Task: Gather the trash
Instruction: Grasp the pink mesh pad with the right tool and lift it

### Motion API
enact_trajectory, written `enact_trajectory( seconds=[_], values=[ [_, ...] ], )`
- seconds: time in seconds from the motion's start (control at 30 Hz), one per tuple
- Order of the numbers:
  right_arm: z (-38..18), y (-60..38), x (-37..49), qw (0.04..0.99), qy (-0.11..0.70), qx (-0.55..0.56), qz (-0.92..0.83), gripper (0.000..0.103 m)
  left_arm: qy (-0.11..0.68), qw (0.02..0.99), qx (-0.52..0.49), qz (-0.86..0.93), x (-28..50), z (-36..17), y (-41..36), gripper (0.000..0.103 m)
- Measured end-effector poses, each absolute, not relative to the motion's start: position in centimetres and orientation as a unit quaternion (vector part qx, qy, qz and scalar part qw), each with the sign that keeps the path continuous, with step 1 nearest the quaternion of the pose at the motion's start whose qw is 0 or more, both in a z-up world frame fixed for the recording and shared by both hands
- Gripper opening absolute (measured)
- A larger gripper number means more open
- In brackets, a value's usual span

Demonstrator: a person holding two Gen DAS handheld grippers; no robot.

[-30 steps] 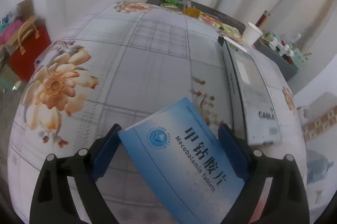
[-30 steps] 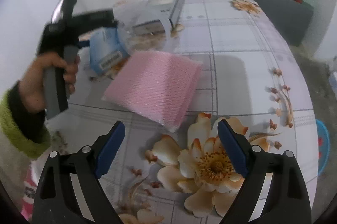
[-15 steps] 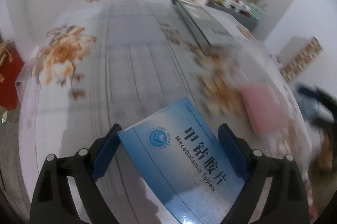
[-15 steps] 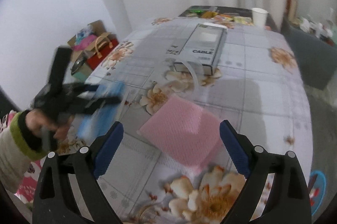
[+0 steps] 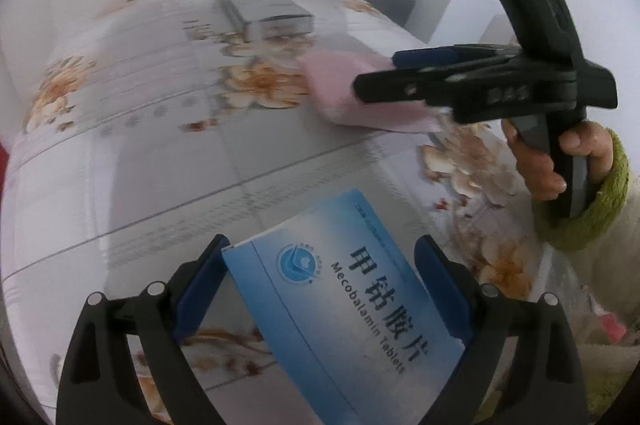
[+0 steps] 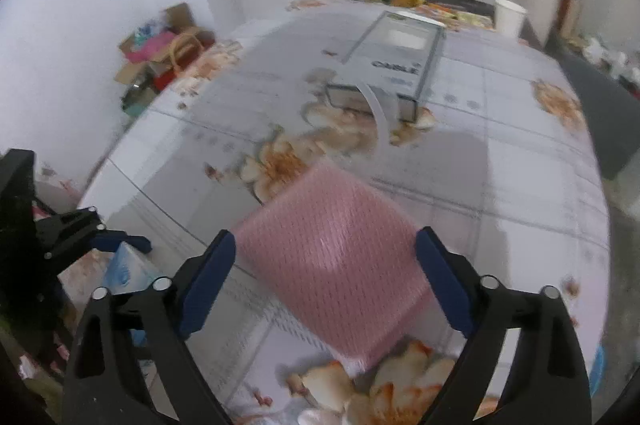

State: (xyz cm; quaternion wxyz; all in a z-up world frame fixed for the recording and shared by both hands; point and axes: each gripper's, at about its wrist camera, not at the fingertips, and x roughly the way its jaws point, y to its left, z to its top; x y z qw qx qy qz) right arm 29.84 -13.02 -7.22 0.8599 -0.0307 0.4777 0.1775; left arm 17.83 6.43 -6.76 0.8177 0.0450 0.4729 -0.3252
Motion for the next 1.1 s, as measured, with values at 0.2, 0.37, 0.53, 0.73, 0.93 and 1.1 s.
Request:
enact_trajectory(
  seconds=[0.2, 0.37, 0.53, 0.73, 0.93, 1.1],
  values=[
    [-9.1, -15.1, 27.3, 0.849, 0.514, -0.015, 0.122, 0.070, 0.473, 0.817, 0.048, -0.327, 17.7, -6.9, 4.8, 0.092],
    [-9.0, -17.5, 24.1, 0.849, 0.517, 0.047, 0.096, 0.070, 0.475, 0.819, 0.028, -0.322, 17.8, -6.8, 4.5, 0.096],
    [-7.5, -18.4, 22.5, 0.851, 0.508, 0.080, 0.102, 0.071, 0.497, 0.810, 0.003, -0.312, 18.5, -6.5, 5.1, 0.096],
    [-4.7, -18.1, 24.0, 0.872, 0.471, 0.072, 0.110, 0.090, 0.499, 0.816, -0.040, -0.289, 17.8, -4.5, 7.6, 0.097],
    [-7.0, -18.1, 28.6, 0.862, 0.493, 0.048, 0.105, 0.095, 0.527, 0.808, 0.013, -0.262, 15.4, -4.9, 7.2, 0.097],
    [-8.8, -18.4, 29.8, 0.853, 0.508, 0.054, 0.112, 0.095, 0.545, 0.797, 0.011, -0.258, 14.3, -6.2, 6.6, 0.097]
  ],
)
